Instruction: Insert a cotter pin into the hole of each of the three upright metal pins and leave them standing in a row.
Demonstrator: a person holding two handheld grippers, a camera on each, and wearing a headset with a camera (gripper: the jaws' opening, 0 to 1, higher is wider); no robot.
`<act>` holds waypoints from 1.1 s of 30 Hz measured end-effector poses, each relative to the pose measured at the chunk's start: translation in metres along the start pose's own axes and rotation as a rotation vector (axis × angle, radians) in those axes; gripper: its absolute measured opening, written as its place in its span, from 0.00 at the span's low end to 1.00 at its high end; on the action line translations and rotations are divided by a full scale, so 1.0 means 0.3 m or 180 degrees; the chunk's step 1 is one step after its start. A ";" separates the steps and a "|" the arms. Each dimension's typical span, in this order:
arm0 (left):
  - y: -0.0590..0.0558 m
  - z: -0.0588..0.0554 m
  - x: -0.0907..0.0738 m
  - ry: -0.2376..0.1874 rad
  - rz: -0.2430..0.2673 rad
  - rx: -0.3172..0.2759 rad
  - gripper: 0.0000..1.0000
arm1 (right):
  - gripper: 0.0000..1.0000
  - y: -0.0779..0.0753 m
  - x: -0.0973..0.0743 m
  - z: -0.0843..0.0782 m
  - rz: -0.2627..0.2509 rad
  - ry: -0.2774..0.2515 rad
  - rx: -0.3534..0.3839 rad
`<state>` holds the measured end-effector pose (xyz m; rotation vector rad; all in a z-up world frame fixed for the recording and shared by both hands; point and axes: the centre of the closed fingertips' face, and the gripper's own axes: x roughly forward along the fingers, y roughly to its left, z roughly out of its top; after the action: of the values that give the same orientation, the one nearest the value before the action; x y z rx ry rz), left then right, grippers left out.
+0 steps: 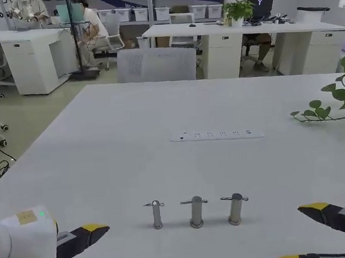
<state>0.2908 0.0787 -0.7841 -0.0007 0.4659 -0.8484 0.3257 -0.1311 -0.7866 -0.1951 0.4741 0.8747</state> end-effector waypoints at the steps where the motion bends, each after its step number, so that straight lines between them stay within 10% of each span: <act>1: 0.002 0.000 0.001 -0.0002 0.0004 -0.0010 0.98 | 0.84 -0.001 0.001 0.000 0.0000 0.0004 -0.0007; 33: 0.000 -0.014 0.010 0.0039 -0.0009 -0.0012 0.97 | 0.85 0.009 0.007 -0.002 -0.0004 -0.0029 0.0005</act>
<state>0.2909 0.0774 -0.7892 0.0003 0.4792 -0.8508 0.3245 -0.1280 -0.7882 -0.1900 0.4662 0.8735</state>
